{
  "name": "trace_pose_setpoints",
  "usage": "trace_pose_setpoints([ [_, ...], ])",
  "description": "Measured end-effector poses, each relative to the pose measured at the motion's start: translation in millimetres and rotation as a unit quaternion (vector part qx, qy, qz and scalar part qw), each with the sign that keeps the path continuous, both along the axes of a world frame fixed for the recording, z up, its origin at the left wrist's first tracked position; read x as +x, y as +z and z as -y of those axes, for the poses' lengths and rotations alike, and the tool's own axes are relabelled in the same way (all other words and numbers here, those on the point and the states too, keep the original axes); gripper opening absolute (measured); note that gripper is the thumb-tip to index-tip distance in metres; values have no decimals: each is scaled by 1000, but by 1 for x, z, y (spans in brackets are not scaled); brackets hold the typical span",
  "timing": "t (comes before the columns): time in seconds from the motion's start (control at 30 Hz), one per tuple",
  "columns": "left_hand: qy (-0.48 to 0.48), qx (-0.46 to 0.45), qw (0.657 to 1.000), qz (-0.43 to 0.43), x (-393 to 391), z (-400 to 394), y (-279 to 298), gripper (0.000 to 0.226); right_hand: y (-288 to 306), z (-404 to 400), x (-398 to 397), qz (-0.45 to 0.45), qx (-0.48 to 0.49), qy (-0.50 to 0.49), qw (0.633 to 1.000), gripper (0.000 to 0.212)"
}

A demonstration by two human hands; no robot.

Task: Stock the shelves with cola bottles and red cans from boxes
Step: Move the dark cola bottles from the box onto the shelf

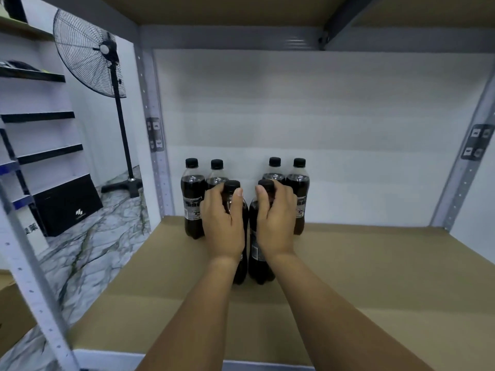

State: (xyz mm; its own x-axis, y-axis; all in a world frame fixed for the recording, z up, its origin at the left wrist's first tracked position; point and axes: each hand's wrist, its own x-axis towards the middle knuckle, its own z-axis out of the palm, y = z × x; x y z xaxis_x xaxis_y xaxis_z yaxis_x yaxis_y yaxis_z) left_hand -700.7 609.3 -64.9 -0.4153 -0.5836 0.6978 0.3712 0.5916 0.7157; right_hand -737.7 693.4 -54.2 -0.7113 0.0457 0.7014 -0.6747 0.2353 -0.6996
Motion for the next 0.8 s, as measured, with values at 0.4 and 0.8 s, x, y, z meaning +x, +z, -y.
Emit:
trace_pose_setpoints([
  [0.4,16,-1,1000,-8,-57,26,-4,45,-3,28,-53,-12,-15,-27,999,36],
  [0.8,28,-11,995,98,-31,22,0,60,-8,7,-29,53,-21,67,996,62],
])
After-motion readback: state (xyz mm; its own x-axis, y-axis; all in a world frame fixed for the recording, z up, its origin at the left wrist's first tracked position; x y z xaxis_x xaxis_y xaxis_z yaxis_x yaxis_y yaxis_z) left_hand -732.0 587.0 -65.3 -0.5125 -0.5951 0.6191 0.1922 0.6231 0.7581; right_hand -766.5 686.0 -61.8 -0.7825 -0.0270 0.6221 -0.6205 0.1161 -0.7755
